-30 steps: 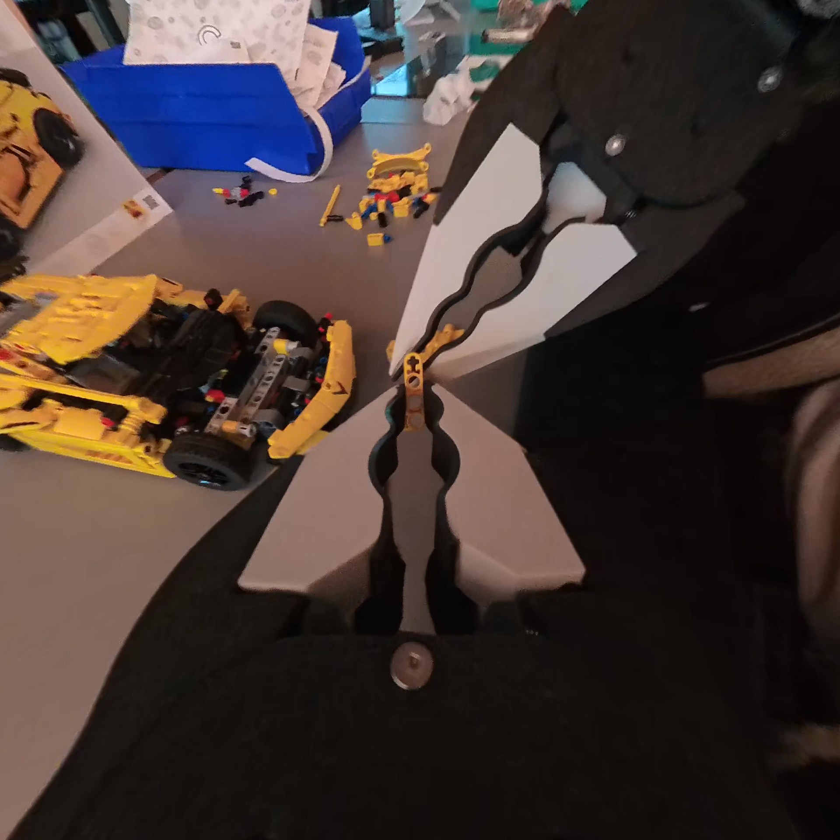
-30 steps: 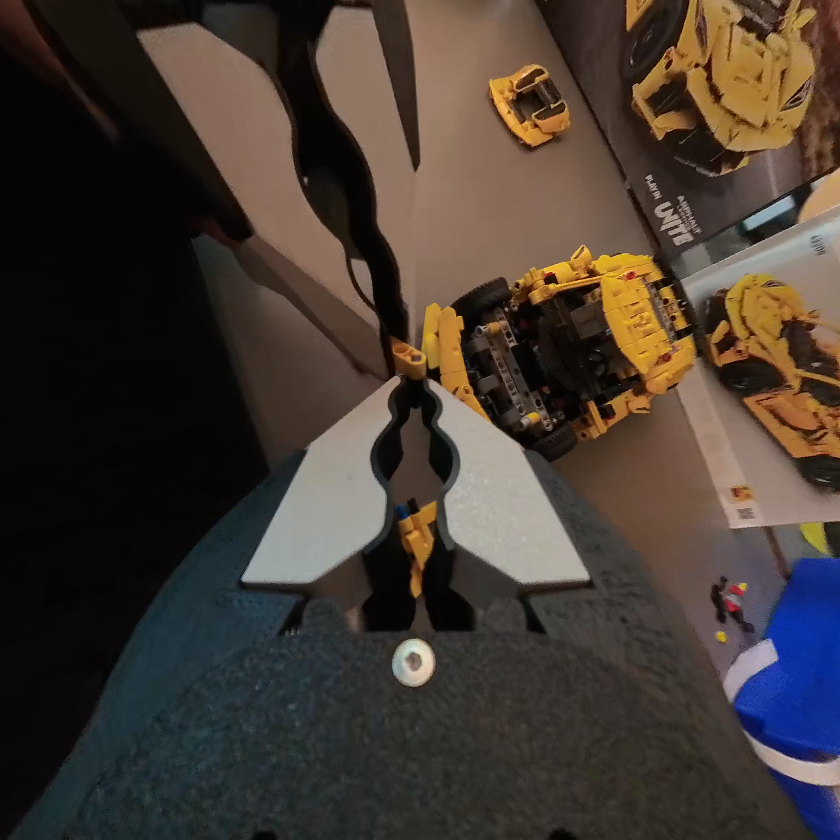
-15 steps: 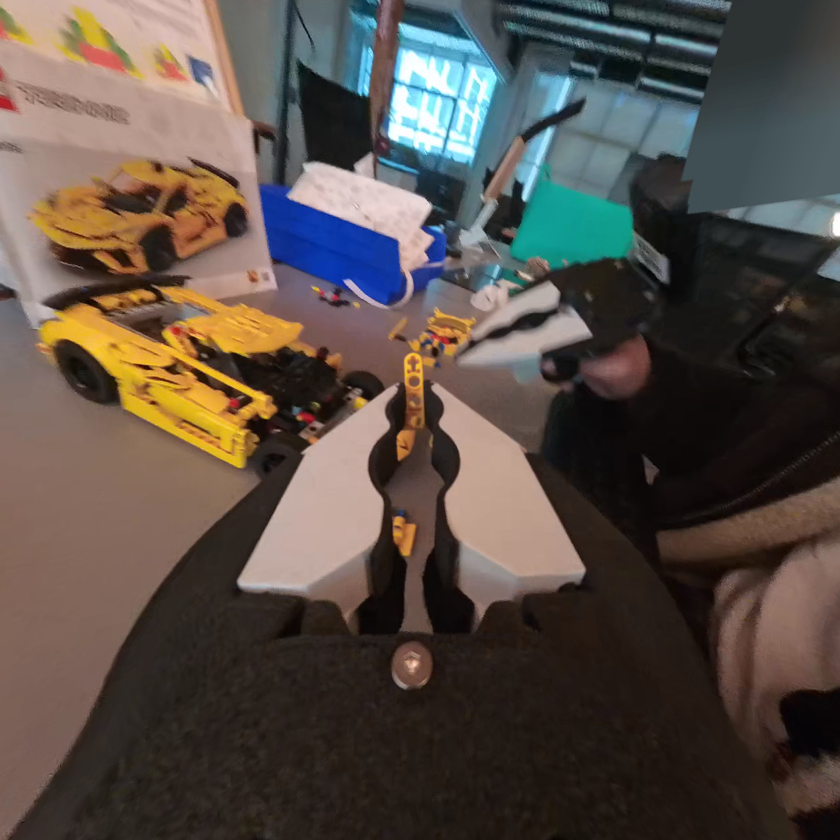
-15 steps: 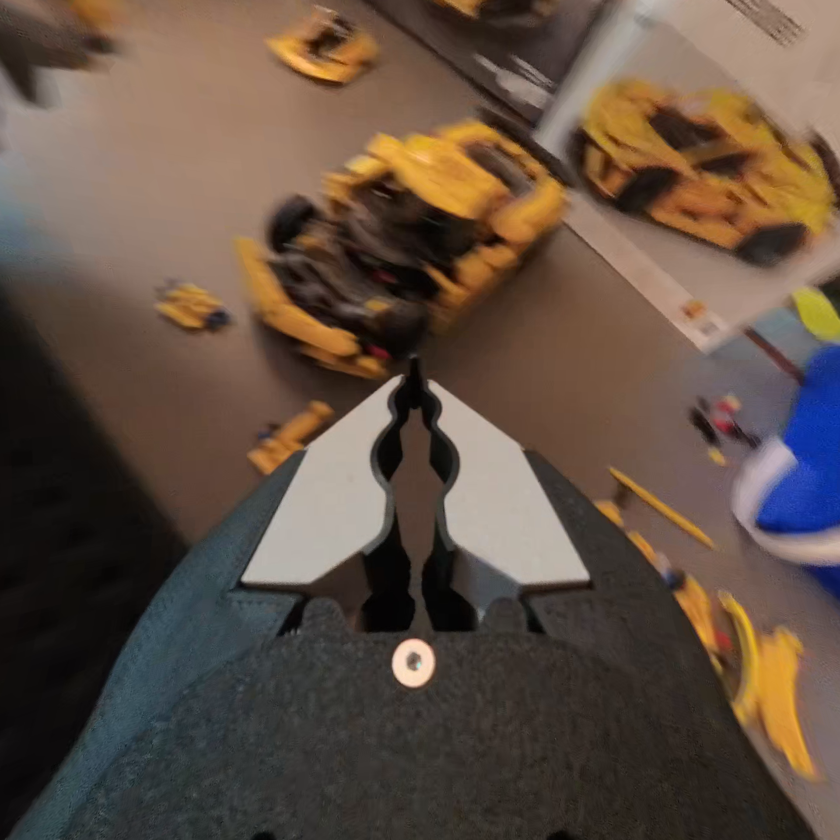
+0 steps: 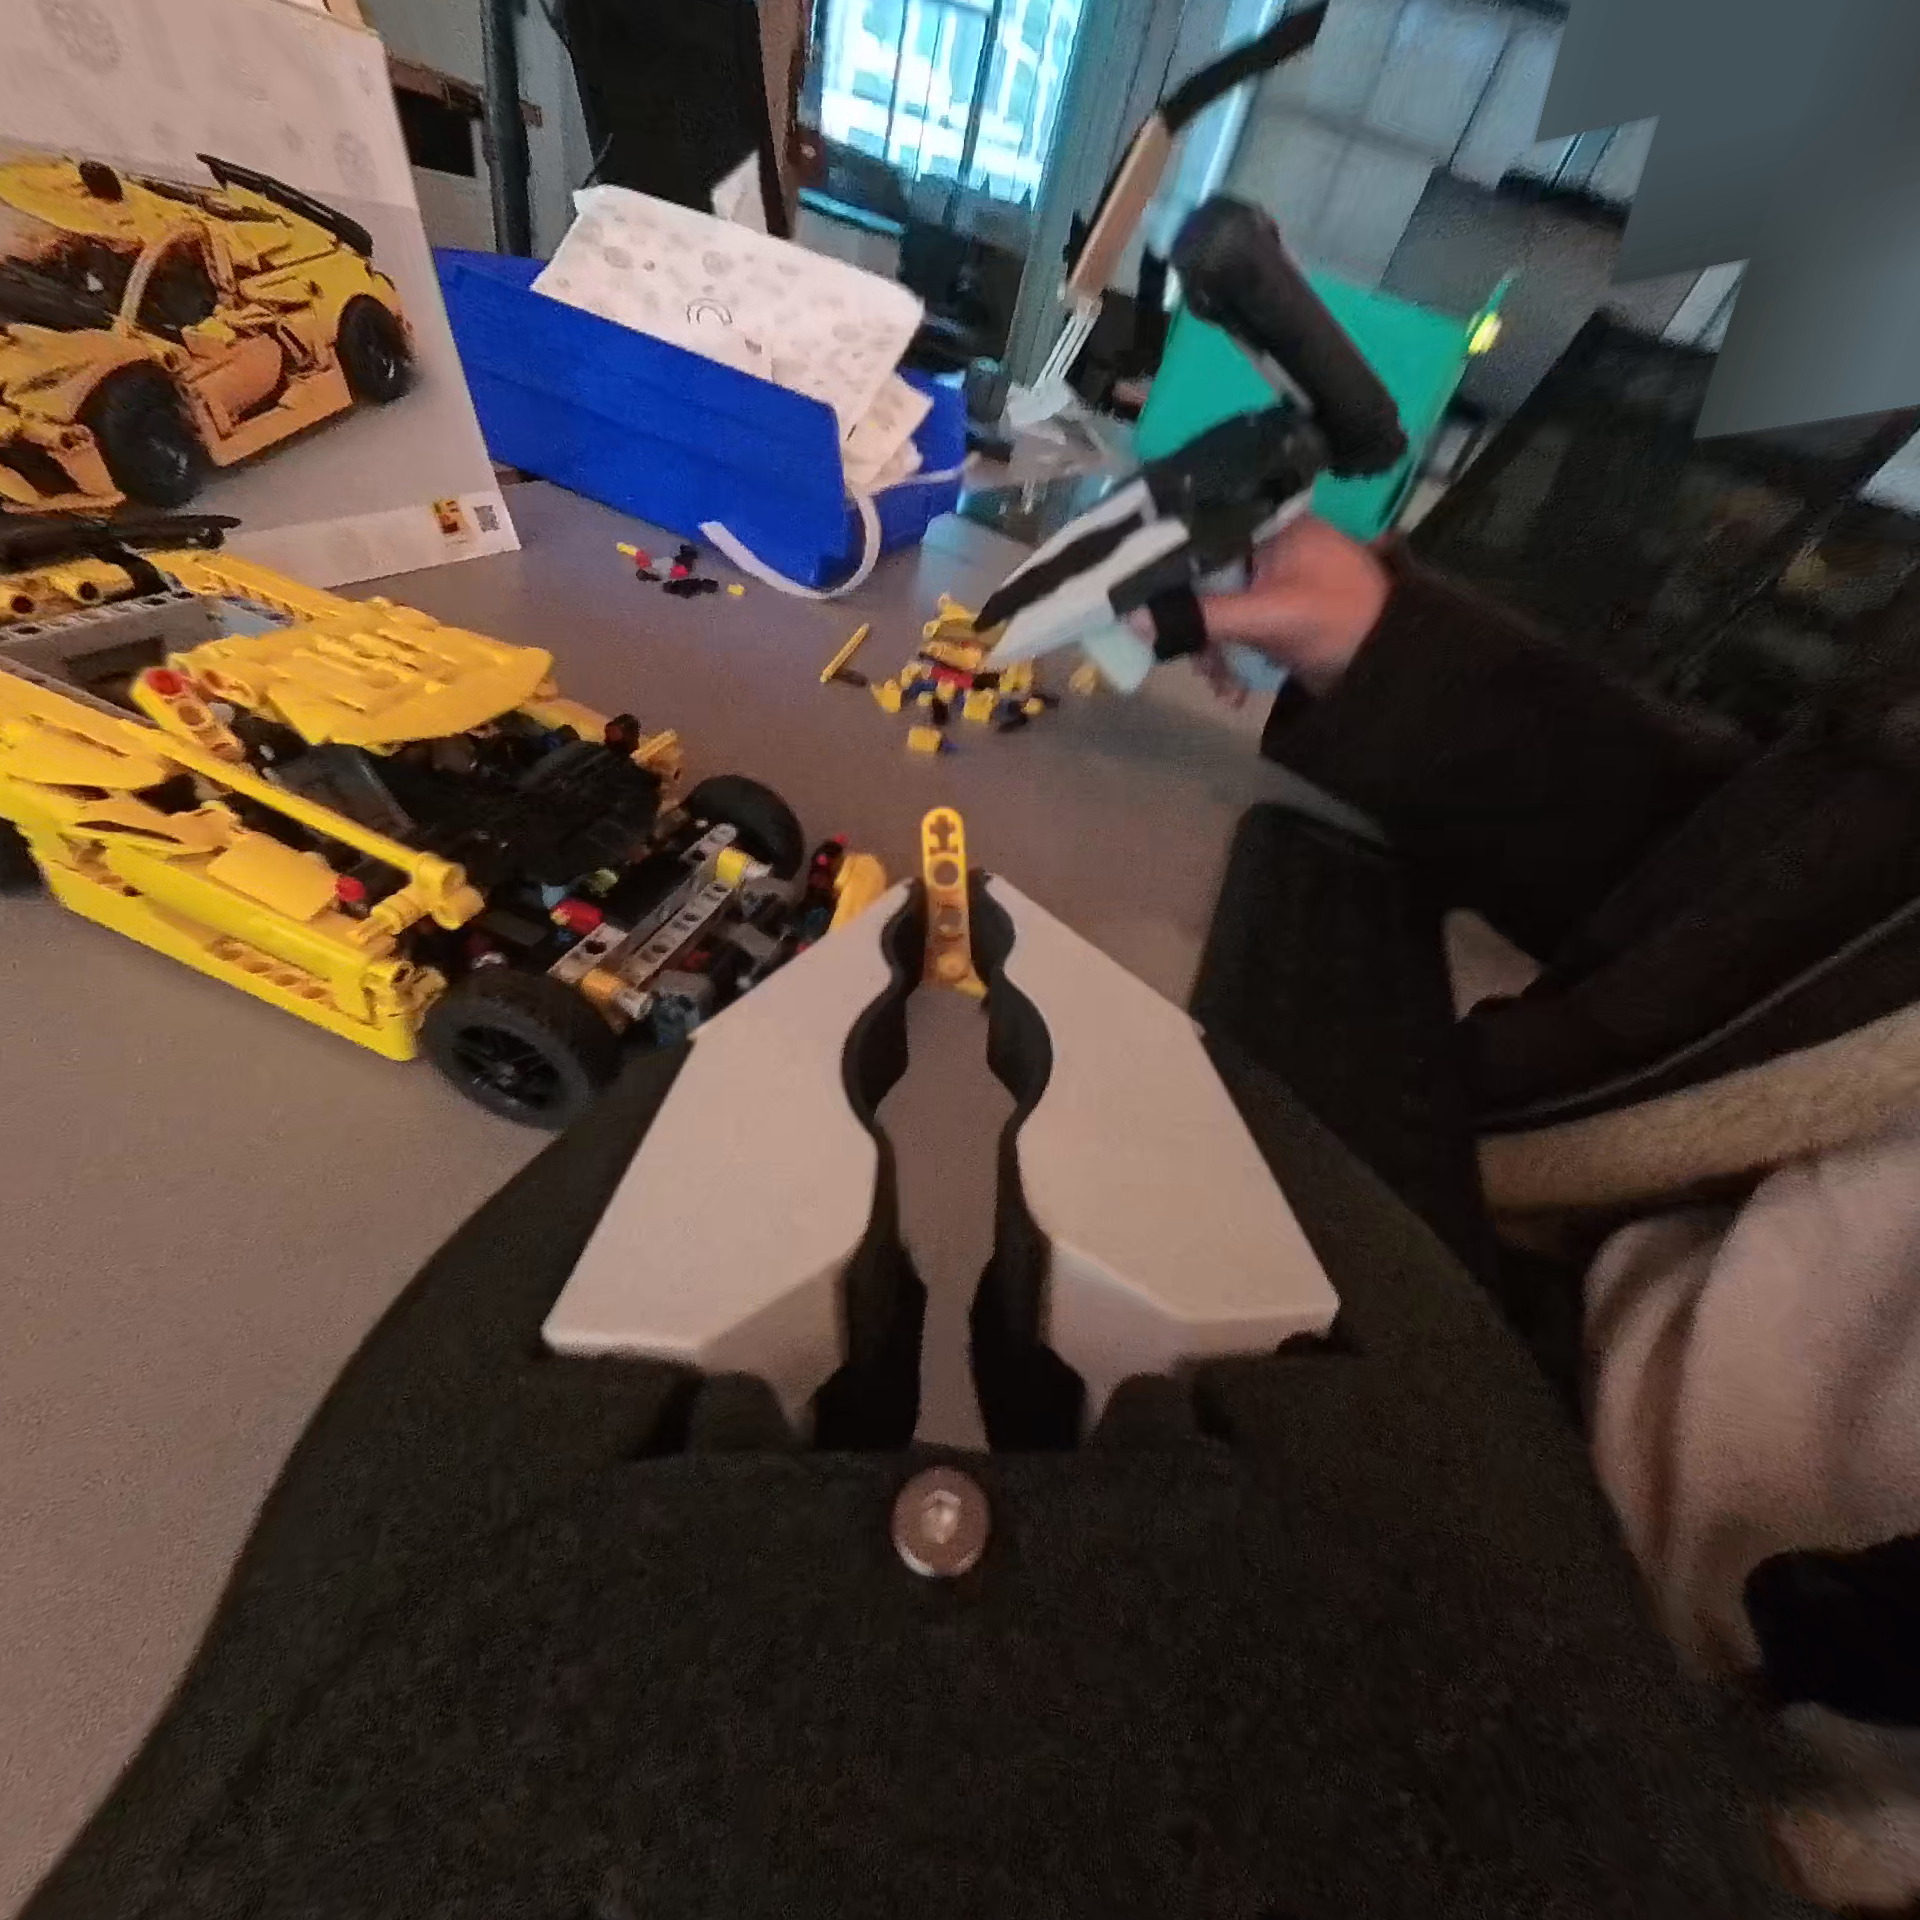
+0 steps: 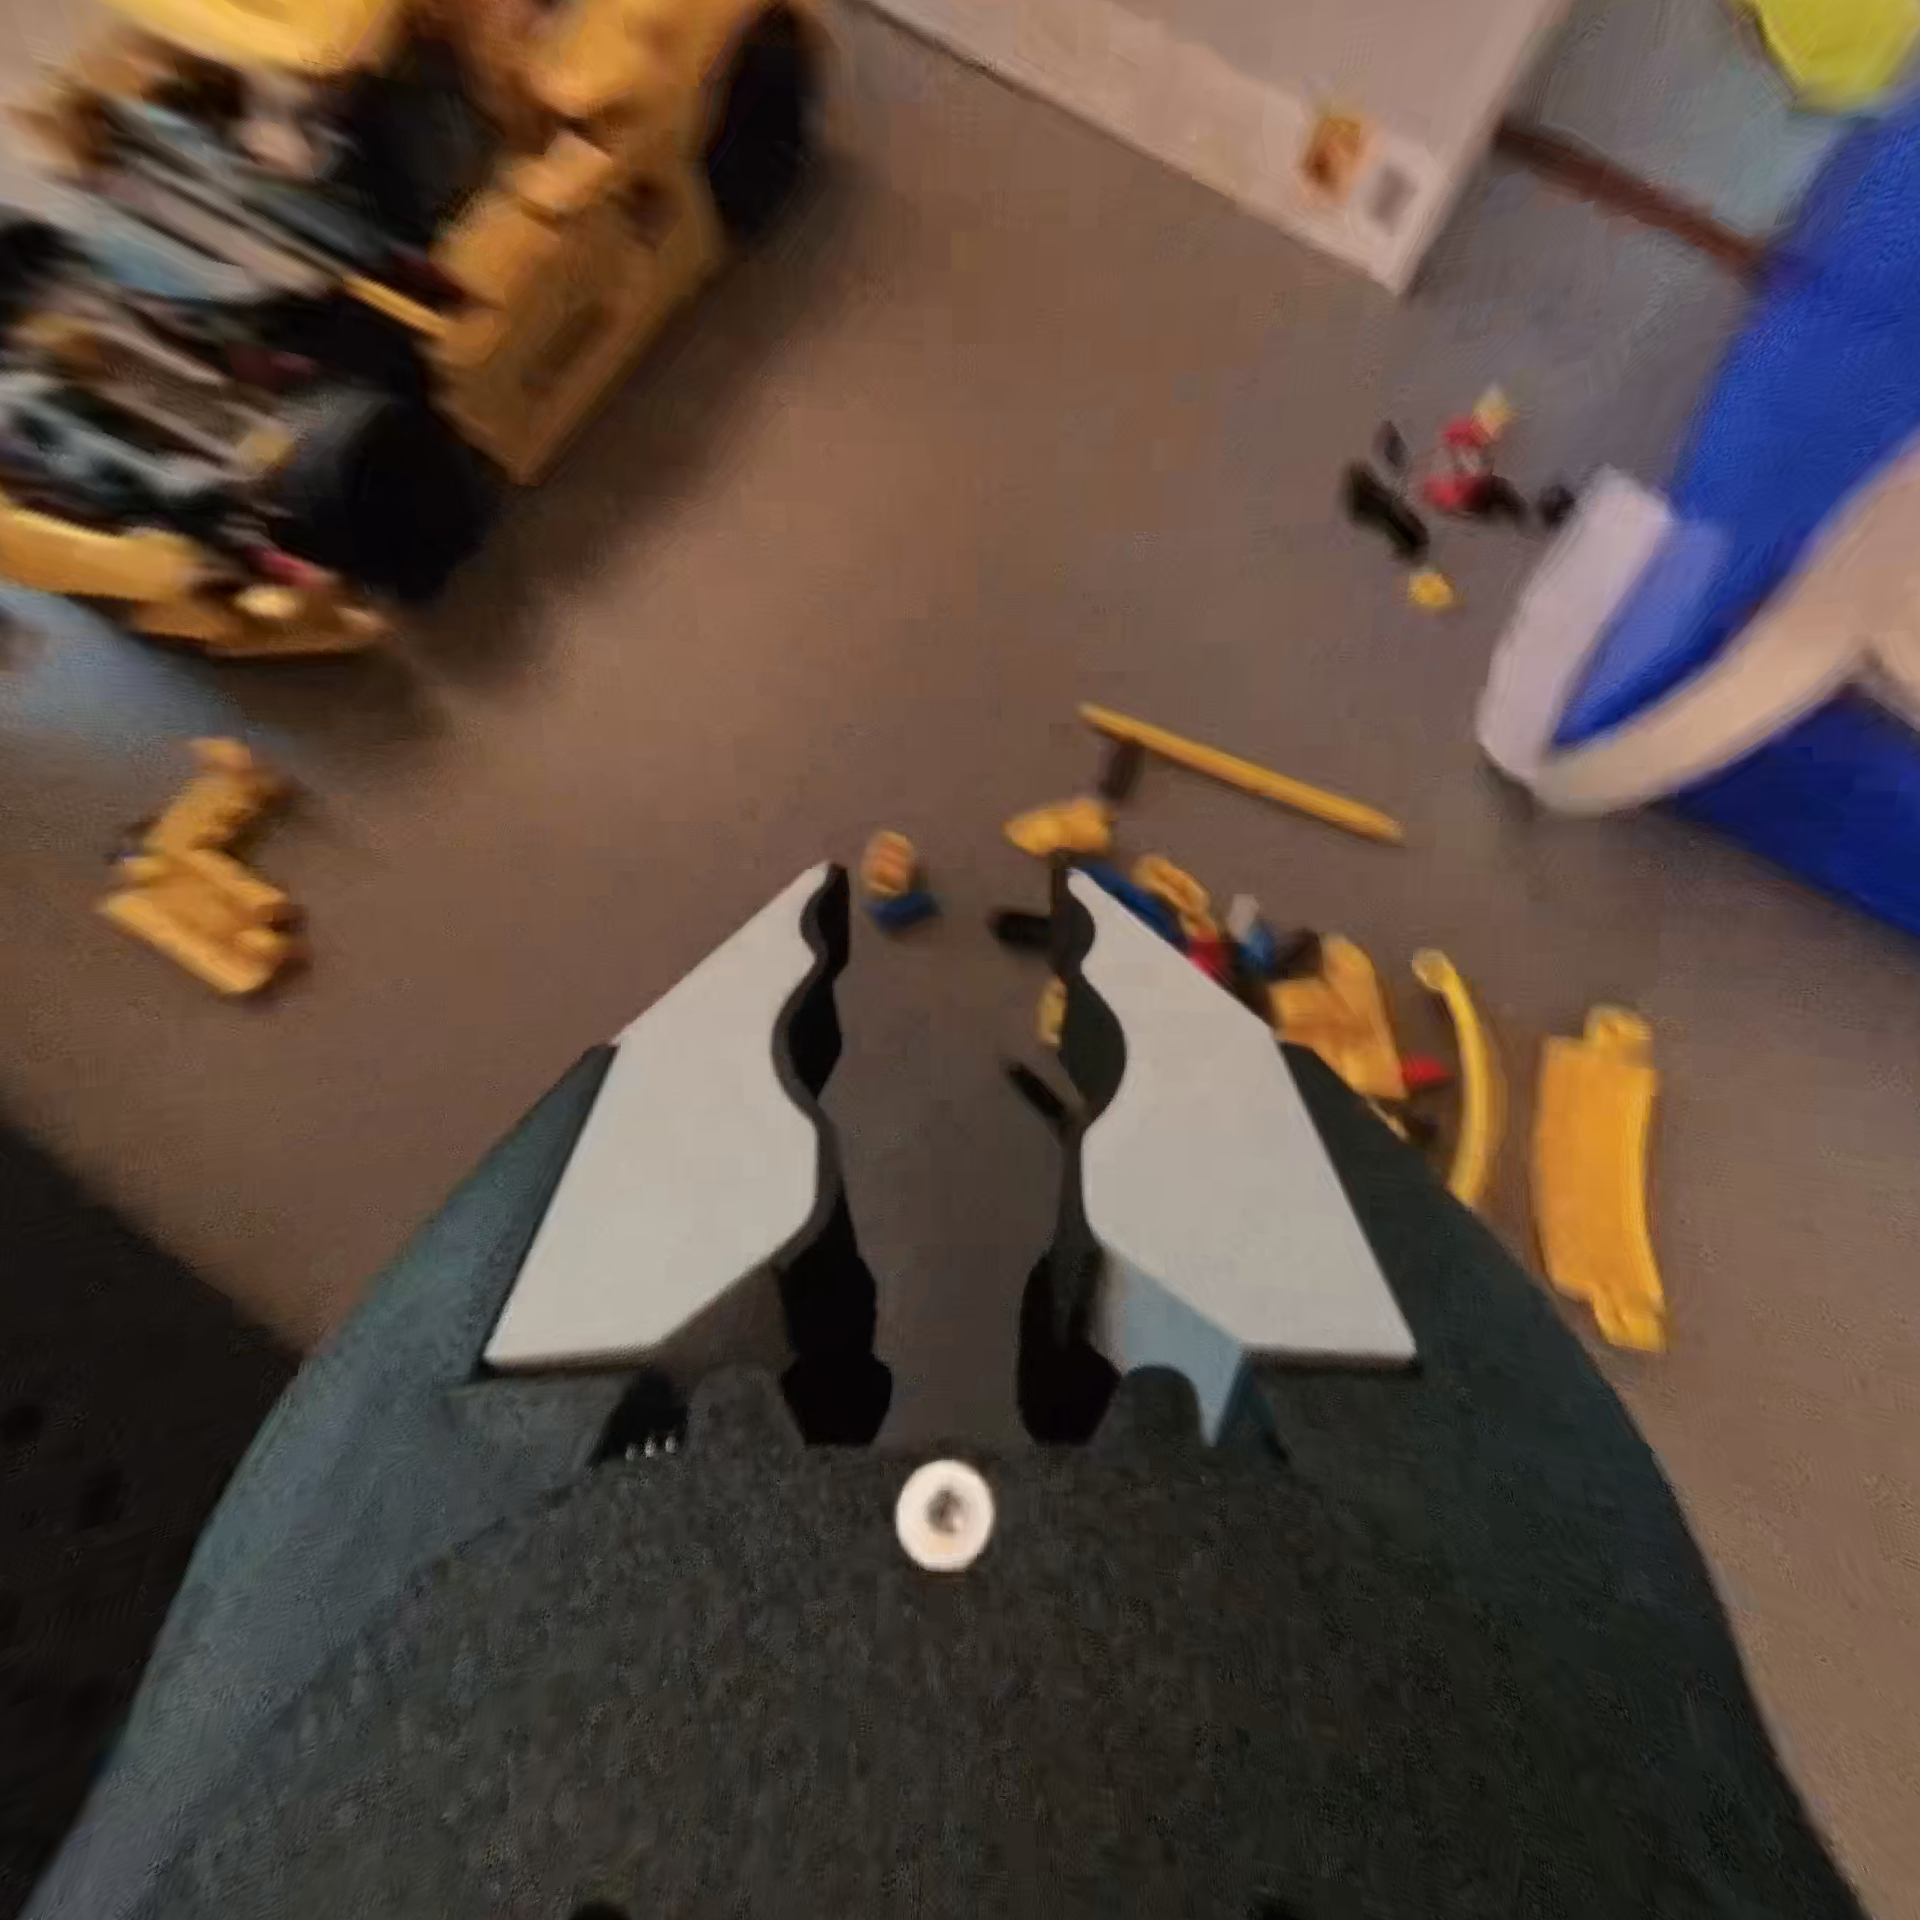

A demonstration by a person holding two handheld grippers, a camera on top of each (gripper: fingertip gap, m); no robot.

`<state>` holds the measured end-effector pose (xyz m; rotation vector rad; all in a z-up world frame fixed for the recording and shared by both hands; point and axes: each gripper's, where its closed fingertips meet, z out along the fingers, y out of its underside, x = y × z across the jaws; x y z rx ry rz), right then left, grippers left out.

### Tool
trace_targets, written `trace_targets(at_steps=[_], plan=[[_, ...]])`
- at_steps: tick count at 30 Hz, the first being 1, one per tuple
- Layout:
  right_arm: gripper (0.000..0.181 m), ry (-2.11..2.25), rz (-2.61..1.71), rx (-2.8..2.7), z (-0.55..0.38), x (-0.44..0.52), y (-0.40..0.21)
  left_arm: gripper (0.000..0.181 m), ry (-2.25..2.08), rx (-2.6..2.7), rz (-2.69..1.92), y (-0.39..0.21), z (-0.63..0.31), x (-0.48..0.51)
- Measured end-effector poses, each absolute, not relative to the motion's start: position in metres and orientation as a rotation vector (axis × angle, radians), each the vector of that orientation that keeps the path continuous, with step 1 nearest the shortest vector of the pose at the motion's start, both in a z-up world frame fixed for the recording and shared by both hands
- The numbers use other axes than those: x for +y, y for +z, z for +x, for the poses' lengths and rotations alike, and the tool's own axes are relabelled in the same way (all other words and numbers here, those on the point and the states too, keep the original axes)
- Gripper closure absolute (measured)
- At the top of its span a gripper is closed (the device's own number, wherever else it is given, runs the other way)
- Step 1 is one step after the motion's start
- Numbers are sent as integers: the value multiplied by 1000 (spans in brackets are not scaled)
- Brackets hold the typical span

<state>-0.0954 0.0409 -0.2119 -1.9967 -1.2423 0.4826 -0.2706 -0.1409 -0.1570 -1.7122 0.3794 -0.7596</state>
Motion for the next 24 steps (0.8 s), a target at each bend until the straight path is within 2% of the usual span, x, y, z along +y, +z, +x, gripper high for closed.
trace_targets(at_steps=[4, 9, 14, 15, 16, 20, 22, 24], plan=[[127, 721, -1473, -1399, -191, -68, -166, 175, -1226, 148, -1609, -138, -255, -137], [132, 734, -1061, -1406, -250, -140, -137, 175, -1554, -9, -1486, -129, -256, -138], [134, 738, -995, -1454, -266, -149, -130, 175, -1647, -5, -1456, -126, -253, -144], [136, 729, -994, -1466, -269, -150, -132, 175, -1653, 10, -1462, -126, -251, -145], [148, 720, -991, -1476, -270, -150, -134, 175, -1653, 21, -1470, -127, -248, -146], [149, 705, -1000, -1503, -268, -149, -134, 175, -1639, 48, -1467, -125, -247, -149], [149, 665, -1087, -1505, -254, -128, -140, 153, -1560, 38, -1488, -127, -258, -146], [149, 527, -1220, -1473, -220, -79, -149, 150, -1473, -16, -1521, -134, -278, -142]])
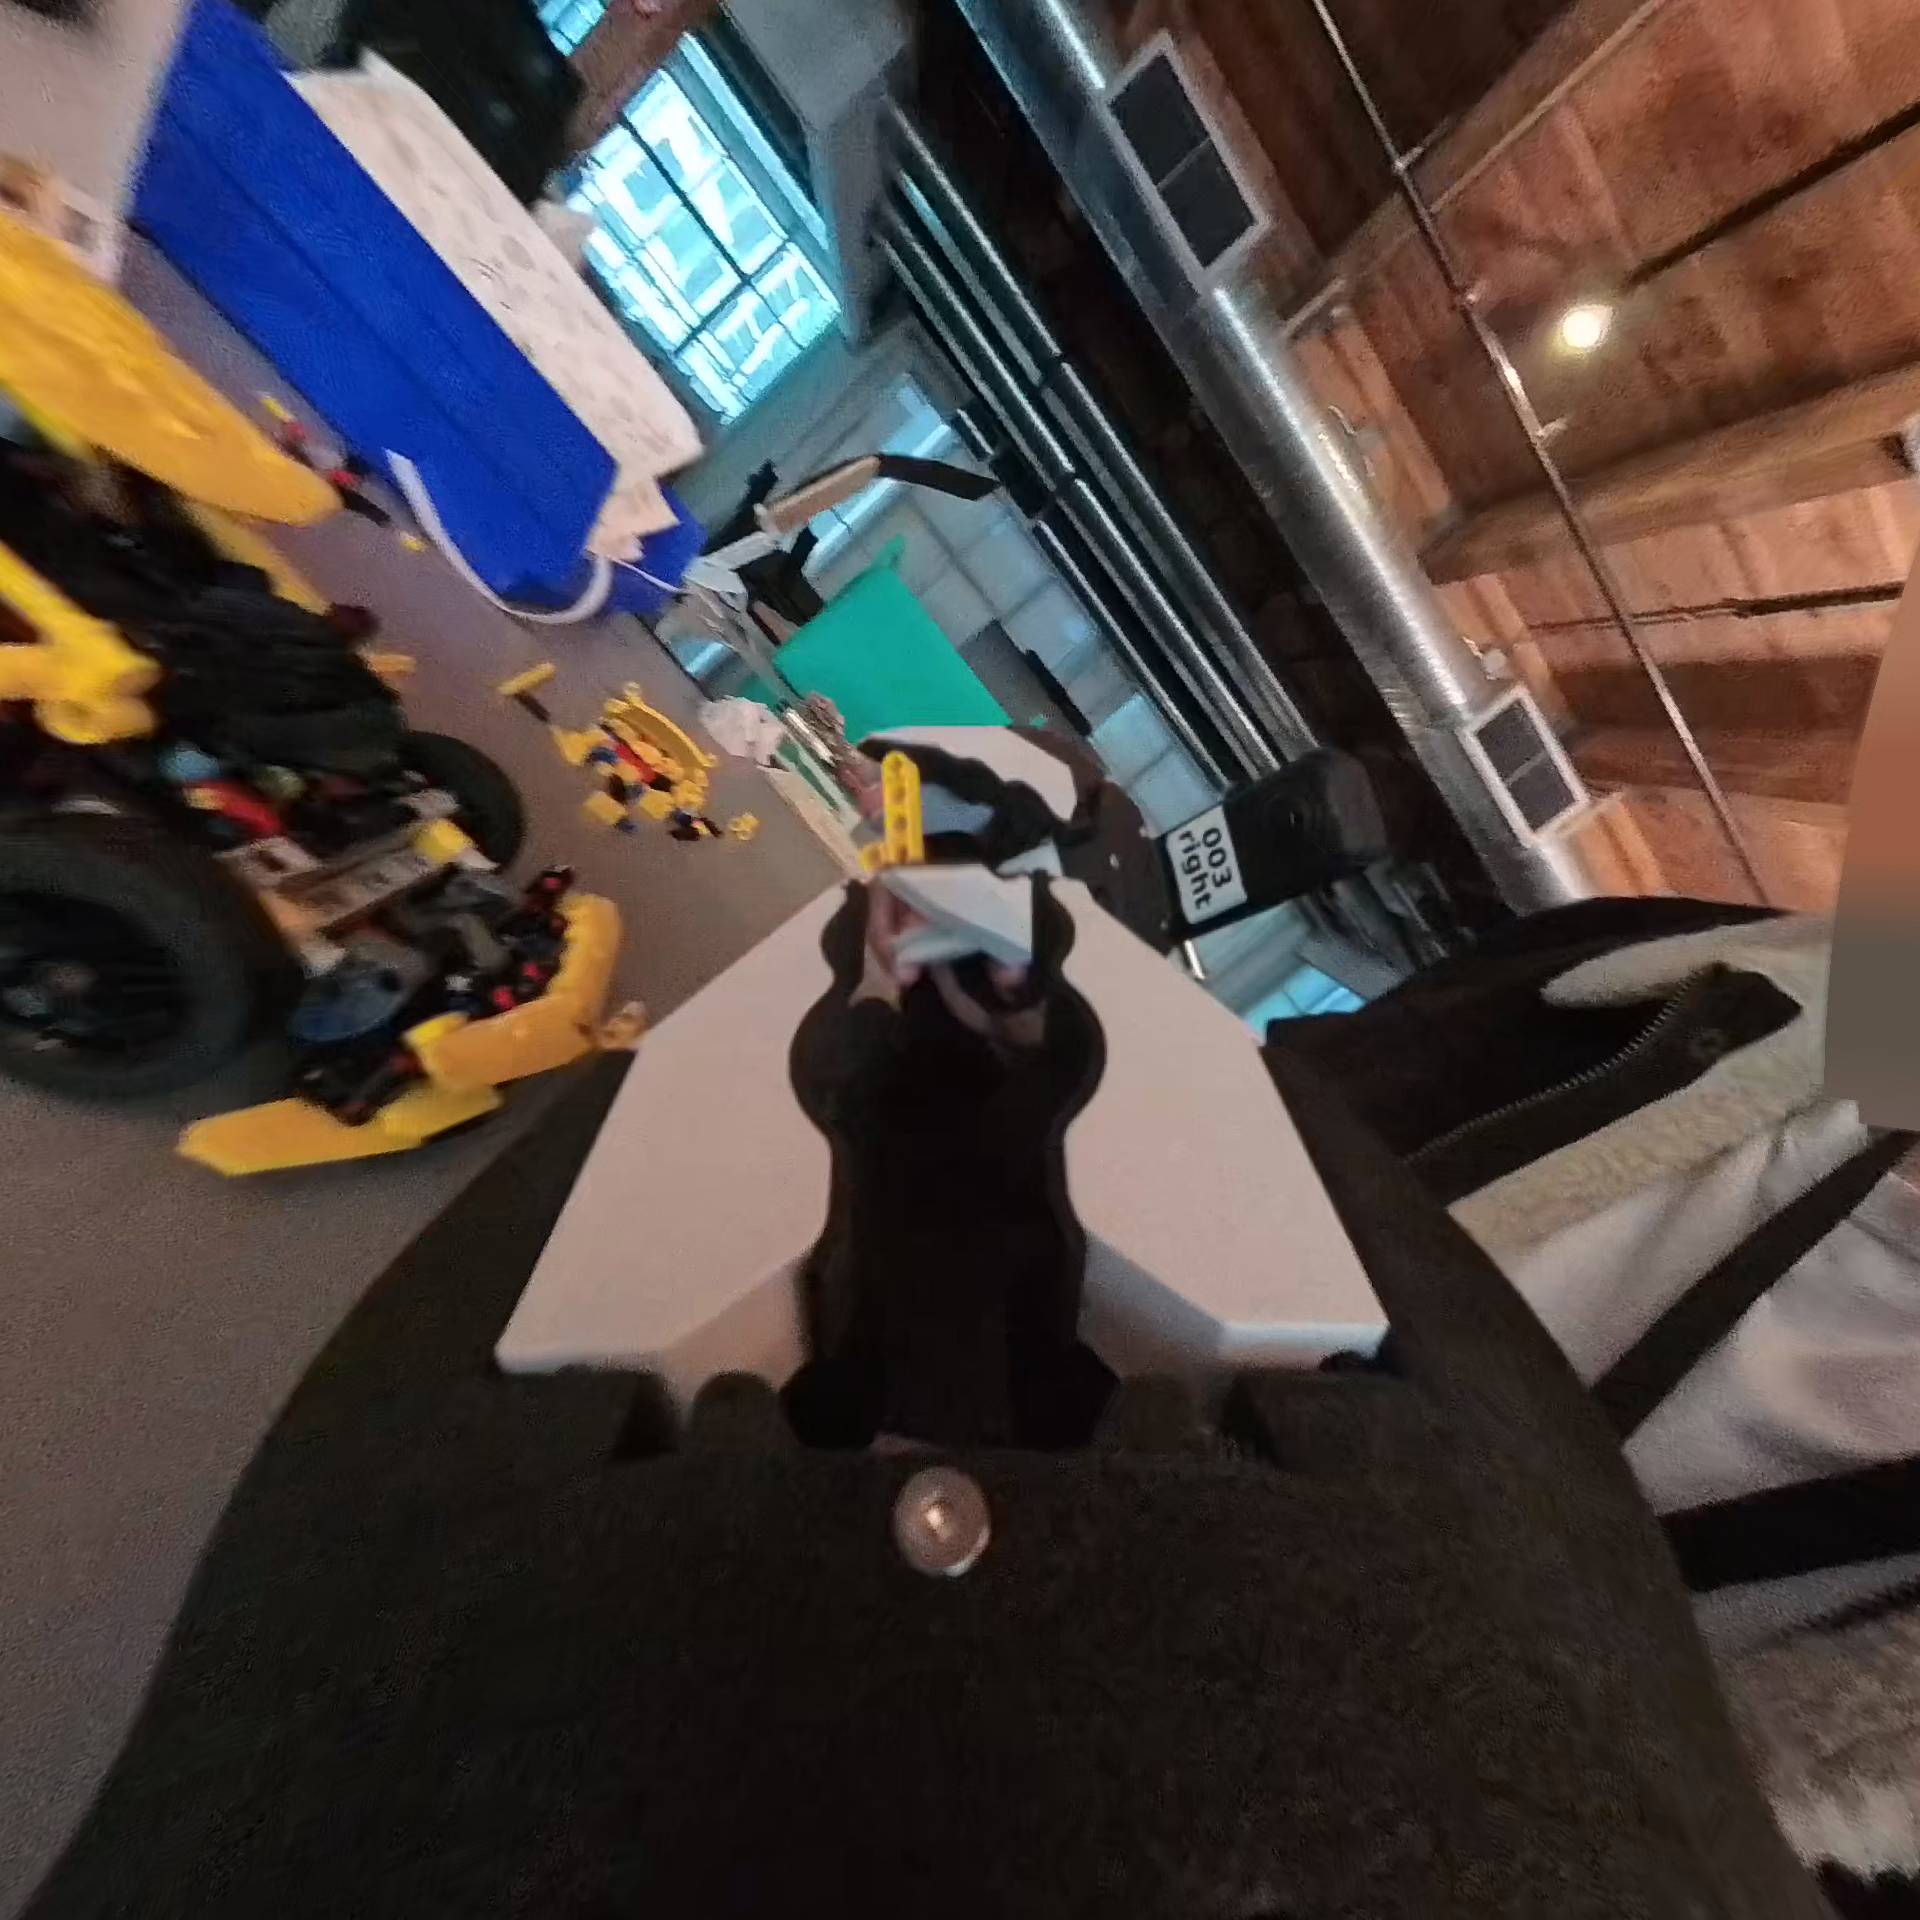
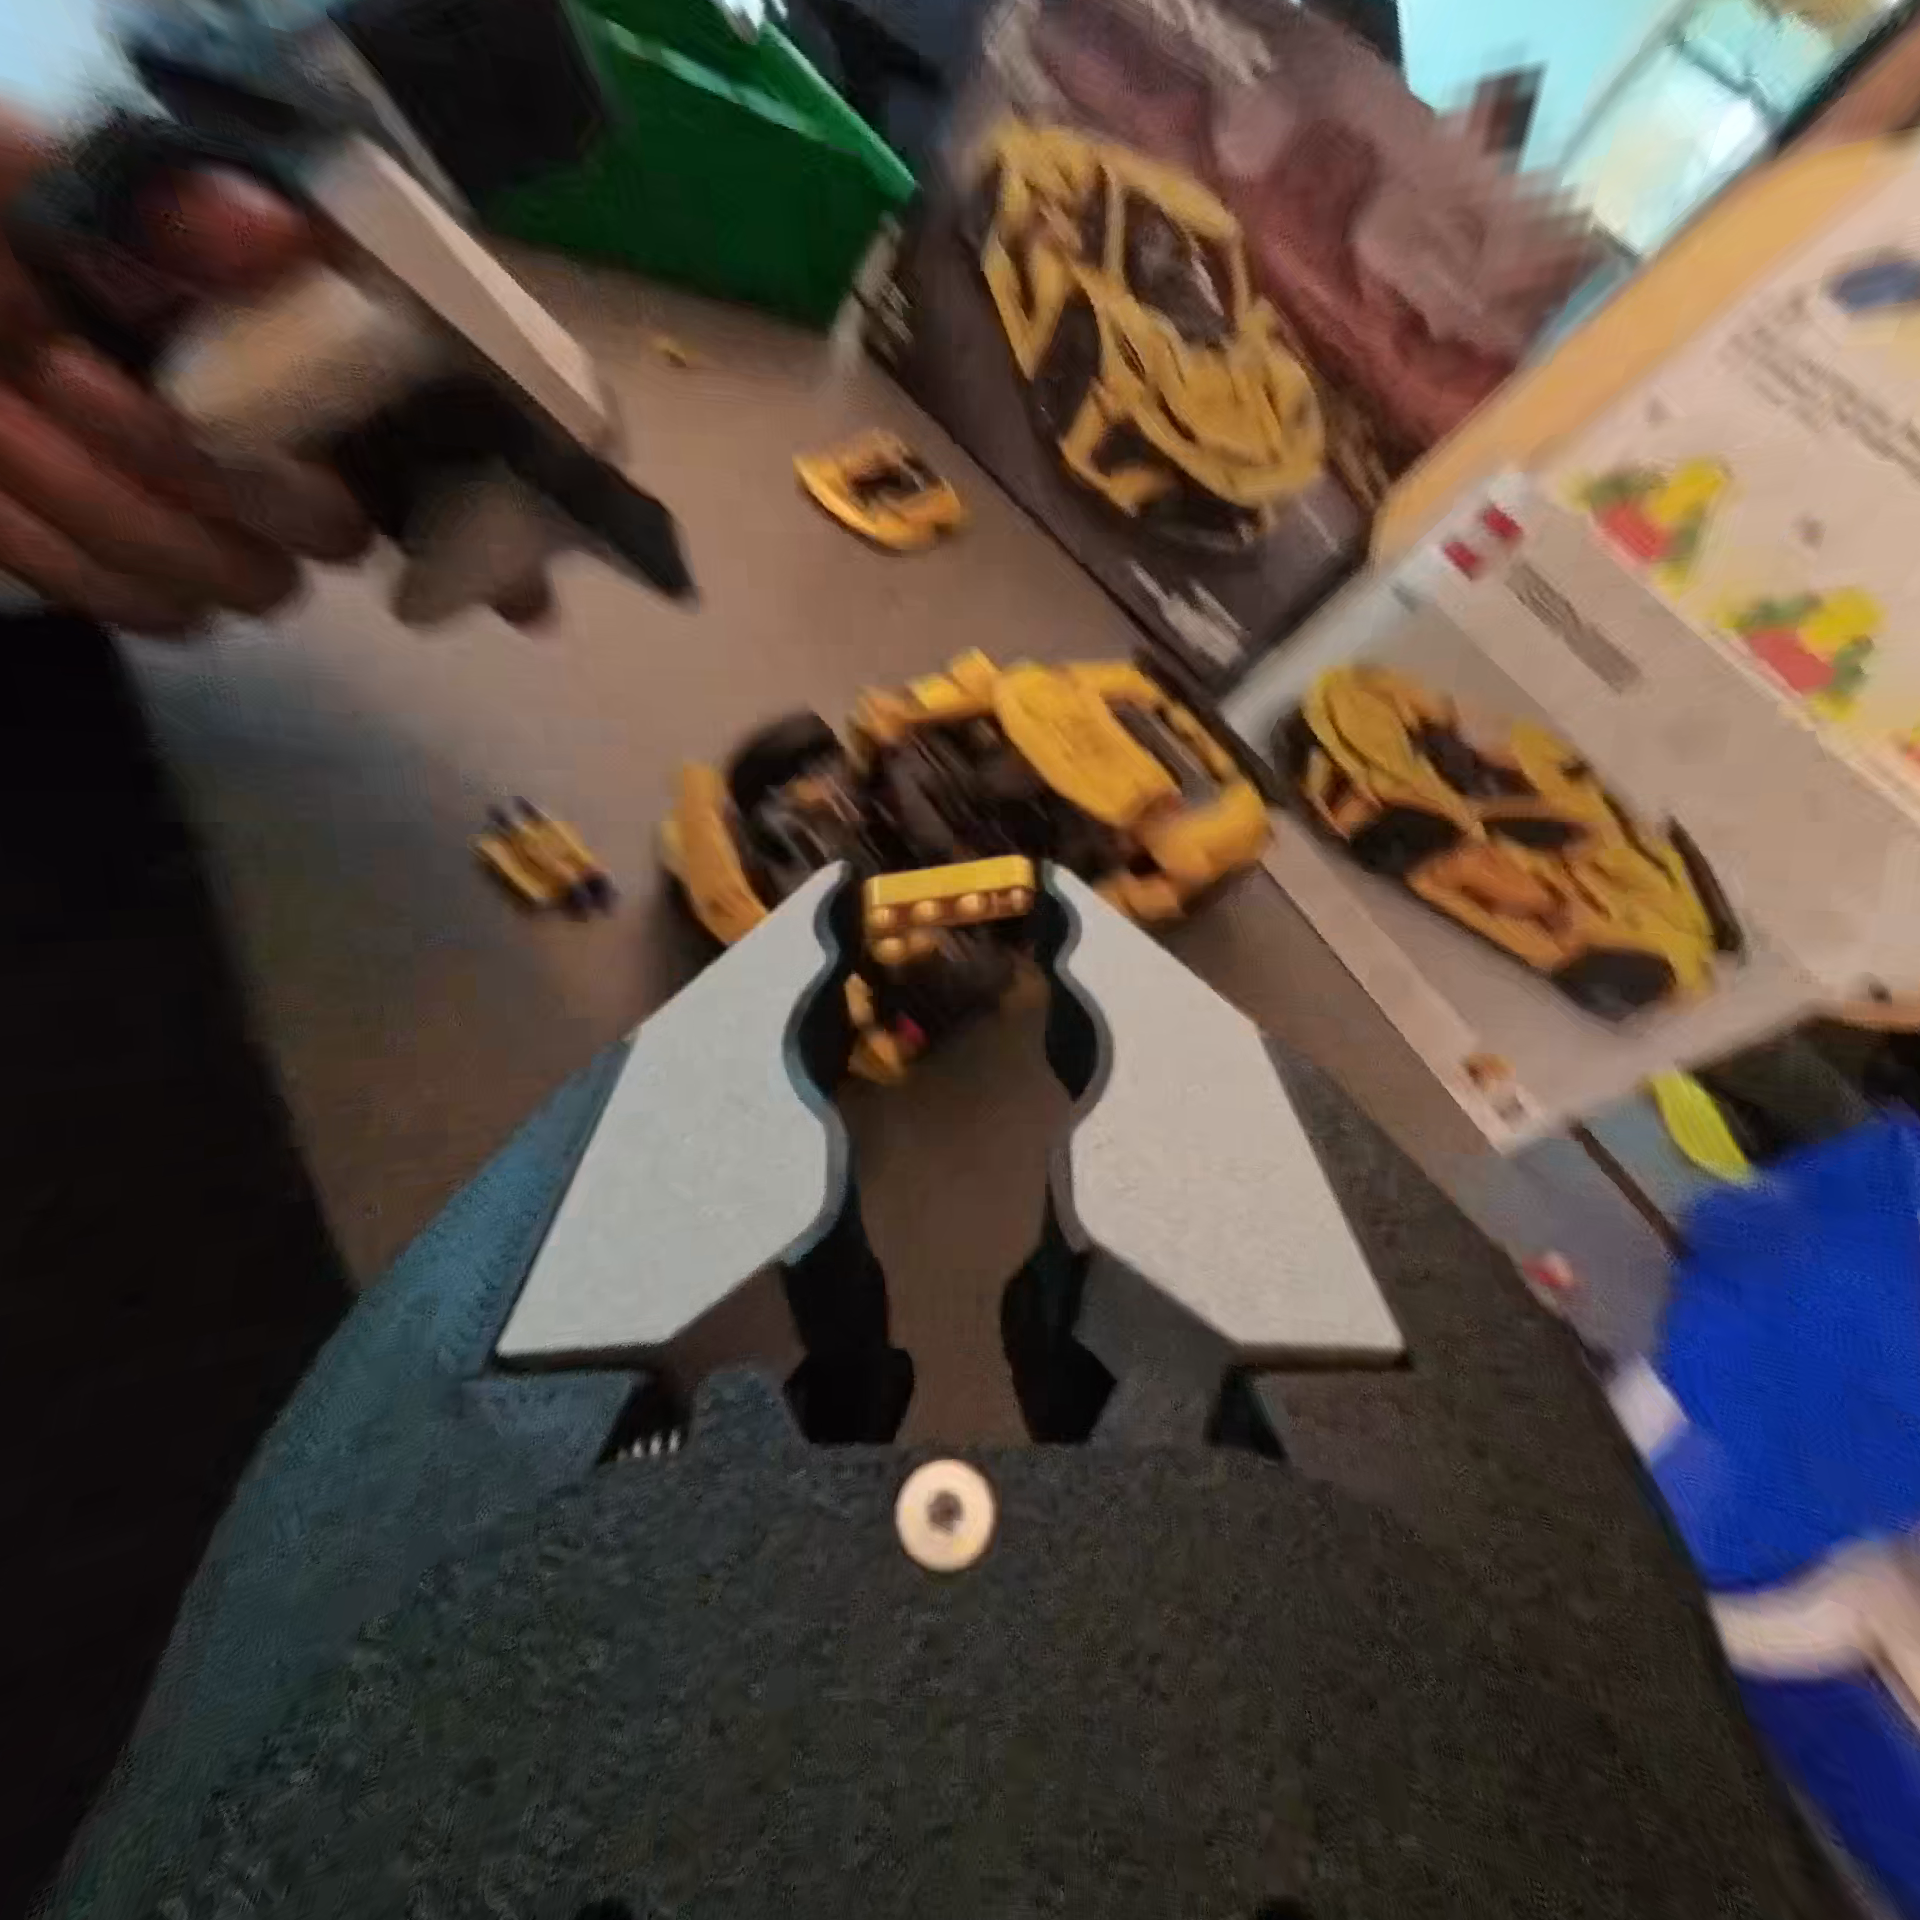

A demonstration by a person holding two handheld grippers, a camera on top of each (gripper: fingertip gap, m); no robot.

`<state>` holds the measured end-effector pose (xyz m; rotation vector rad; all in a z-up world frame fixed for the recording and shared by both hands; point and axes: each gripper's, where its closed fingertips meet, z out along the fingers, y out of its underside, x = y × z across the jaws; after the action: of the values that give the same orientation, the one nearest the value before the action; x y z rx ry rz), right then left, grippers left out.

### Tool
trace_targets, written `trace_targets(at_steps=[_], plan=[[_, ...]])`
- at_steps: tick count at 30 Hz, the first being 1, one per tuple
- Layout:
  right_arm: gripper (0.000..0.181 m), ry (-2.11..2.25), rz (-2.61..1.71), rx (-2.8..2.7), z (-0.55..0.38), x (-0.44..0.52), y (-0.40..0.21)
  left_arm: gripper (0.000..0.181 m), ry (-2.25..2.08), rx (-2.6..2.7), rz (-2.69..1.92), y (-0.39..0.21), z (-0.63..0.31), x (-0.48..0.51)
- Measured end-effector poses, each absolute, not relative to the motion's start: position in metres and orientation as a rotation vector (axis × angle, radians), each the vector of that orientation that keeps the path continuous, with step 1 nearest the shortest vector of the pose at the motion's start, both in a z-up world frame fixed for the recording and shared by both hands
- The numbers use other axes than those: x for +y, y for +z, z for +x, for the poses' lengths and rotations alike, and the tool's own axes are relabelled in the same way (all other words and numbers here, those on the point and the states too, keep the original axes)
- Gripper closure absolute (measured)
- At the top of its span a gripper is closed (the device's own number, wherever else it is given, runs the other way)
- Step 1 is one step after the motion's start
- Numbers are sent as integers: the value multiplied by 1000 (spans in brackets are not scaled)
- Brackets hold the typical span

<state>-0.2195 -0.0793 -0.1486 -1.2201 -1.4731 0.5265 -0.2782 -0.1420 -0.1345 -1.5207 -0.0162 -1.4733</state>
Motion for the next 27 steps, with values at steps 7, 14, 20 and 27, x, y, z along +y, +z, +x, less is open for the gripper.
trace_targets(at_steps=[7, 14, 20, 27], plan=[[149, 146, -2057, -1053, -35, 109, -228, 150, -1172, -111, -1579, -148, -319, -127], [148, 300, -2179, -1006, -38, 108, -250, 152, -894, 157, -1722, -163, -306, -130], [137, 574, -1987, -890, -74, 78, -196, 149, -536, 635, -2057, -221, -314, -156], [142, 1463, -1735, -1013, -202, -75, -150, 138, -449, 800, -2111, -243, -298, -156]])
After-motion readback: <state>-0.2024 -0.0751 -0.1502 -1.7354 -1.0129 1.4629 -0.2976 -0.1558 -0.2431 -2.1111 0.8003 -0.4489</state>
